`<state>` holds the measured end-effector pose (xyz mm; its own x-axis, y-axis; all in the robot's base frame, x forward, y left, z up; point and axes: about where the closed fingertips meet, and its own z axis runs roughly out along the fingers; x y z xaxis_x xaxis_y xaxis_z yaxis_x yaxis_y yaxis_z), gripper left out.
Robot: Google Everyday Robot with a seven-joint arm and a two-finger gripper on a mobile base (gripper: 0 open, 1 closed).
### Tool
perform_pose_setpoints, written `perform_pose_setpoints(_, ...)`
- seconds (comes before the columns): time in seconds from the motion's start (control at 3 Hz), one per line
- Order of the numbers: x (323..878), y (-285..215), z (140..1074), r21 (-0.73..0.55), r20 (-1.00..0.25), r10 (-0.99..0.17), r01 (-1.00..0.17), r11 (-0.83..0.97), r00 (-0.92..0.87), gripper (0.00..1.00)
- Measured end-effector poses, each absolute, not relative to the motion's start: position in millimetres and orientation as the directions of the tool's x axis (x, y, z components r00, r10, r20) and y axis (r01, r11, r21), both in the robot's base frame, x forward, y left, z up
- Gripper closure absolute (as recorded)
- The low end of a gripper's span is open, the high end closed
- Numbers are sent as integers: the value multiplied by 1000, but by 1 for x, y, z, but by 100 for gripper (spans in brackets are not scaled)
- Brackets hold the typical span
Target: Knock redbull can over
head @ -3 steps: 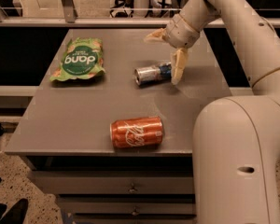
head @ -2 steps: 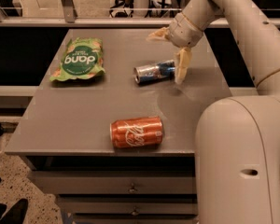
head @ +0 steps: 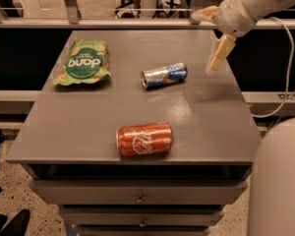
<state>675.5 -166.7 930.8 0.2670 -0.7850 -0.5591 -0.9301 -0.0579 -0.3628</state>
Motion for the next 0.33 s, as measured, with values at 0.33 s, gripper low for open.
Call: perform_pose_setpoints(0.33,673,-206,961,-415,-619,-767,-900,135,171,0)
